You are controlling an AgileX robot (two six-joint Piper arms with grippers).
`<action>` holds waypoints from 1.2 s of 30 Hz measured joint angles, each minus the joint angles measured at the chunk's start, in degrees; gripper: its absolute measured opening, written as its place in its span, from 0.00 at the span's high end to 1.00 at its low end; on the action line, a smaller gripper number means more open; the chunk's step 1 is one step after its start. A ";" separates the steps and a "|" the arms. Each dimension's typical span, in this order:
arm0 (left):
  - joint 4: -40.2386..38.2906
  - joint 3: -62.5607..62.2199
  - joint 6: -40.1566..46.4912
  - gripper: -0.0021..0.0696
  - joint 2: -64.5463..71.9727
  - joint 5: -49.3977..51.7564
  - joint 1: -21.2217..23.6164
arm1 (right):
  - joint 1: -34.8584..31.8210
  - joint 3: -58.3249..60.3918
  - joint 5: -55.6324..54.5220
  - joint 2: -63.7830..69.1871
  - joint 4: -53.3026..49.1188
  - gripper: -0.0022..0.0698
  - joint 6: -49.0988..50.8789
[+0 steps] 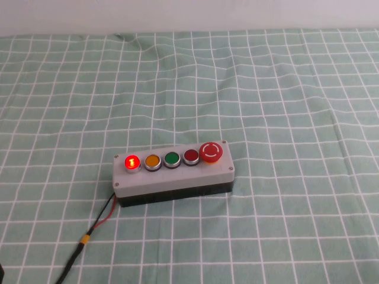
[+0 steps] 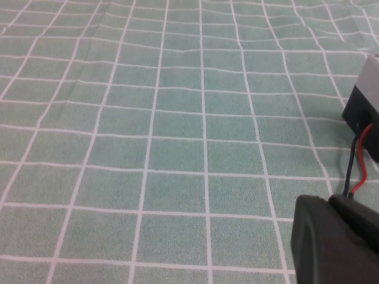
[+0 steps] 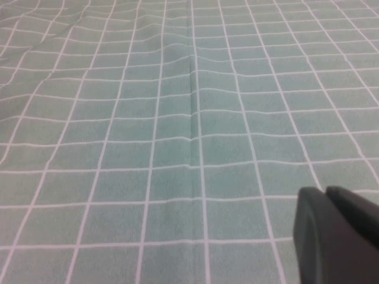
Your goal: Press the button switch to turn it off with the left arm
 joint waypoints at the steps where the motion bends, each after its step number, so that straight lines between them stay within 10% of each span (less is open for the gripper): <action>1: 0.00 0.00 0.00 0.97 0.00 0.00 0.00 | 0.00 0.00 0.00 0.00 0.00 0.99 0.00; 36: 2.97 0.00 0.09 0.97 0.00 -5.32 0.00 | 0.00 0.00 0.00 0.00 0.00 0.99 0.00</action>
